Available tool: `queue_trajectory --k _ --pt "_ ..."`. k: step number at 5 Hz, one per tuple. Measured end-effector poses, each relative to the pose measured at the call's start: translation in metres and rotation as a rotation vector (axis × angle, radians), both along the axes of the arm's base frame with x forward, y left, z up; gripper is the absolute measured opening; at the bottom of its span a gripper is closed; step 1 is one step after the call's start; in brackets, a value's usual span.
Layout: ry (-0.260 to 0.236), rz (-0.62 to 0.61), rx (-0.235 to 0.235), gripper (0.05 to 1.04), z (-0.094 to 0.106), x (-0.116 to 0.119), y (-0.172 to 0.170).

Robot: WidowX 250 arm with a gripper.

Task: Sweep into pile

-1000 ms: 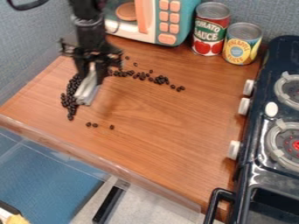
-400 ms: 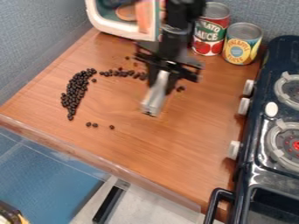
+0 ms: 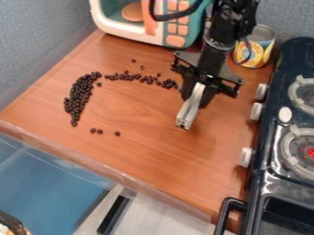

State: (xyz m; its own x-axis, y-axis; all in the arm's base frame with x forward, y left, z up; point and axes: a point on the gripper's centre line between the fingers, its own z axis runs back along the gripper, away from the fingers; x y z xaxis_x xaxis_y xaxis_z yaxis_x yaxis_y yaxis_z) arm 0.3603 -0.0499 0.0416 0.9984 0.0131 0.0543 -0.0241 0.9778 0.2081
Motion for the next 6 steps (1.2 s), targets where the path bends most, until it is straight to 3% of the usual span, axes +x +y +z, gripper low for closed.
queue_trajectory --k 1,3,6 --pt "0.024 0.012 0.021 0.354 -0.015 0.007 0.001" --pt "0.058 0.031 0.031 0.354 -0.023 0.018 0.0" --pt "0.054 0.247 -0.01 0.354 -0.022 0.047 0.048"
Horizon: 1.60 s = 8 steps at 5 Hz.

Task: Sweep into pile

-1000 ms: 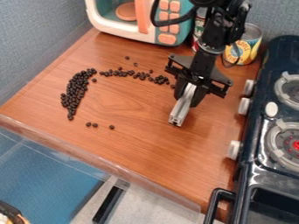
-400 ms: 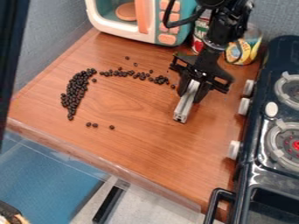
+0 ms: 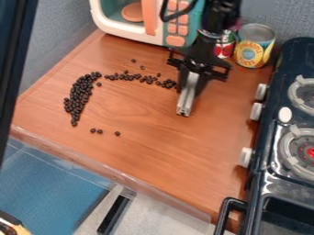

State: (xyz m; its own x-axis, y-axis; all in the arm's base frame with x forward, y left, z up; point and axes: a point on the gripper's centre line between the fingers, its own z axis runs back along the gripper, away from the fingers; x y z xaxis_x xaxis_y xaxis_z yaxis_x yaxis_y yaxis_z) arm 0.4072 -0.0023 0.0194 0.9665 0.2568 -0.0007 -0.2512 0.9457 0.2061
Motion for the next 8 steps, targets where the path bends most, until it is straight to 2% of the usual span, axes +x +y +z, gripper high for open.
queue_trajectory --k 2,4,8 --pt "-0.003 0.178 0.007 0.354 -0.001 0.004 0.034" --pt "0.0 0.322 -0.007 0.354 -0.001 -0.001 0.074" --pt "0.016 0.522 -0.027 0.354 0.0 -0.04 0.13"
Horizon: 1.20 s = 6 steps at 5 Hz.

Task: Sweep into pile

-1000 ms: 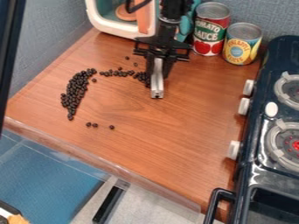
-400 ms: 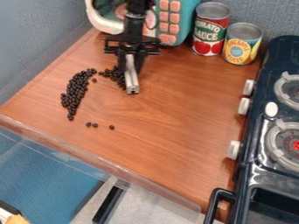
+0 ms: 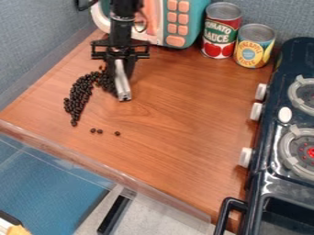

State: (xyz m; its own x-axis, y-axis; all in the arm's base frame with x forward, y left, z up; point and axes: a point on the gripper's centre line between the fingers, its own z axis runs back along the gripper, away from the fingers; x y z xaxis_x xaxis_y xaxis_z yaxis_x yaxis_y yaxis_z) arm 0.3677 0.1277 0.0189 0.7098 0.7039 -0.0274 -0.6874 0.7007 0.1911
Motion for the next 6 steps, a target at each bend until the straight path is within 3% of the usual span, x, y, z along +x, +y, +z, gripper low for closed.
queue_trajectory --k 2,4,6 --pt "-0.002 0.062 0.006 0.354 -0.001 -0.023 0.019" --pt "-0.01 0.06 0.001 0.354 0.002 -0.03 0.021" --pt "-0.152 -0.098 -0.044 0.354 0.055 -0.009 -0.037"
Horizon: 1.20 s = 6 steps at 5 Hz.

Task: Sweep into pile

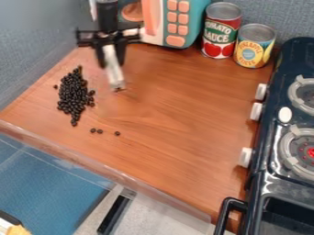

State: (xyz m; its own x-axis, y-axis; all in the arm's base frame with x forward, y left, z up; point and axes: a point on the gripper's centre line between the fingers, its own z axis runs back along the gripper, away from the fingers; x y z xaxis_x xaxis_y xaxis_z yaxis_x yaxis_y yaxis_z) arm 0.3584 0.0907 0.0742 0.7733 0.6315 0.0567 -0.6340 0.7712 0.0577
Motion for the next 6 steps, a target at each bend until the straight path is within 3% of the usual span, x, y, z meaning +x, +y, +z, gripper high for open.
queue_trajectory --k 1,2,3,4,5,6 --pt "-0.021 -0.123 0.0 0.354 0.008 -0.004 -0.036" --pt "0.054 -0.384 0.084 0.354 -0.018 -0.024 -0.082" --pt "0.086 -0.631 0.198 0.354 -0.035 -0.045 -0.108" --pt "0.071 -0.714 0.253 0.354 -0.036 -0.061 -0.101" --pt "0.075 -0.785 0.277 0.354 -0.04 -0.069 -0.095" --pt "0.073 -0.751 0.274 0.354 -0.037 -0.075 -0.072"
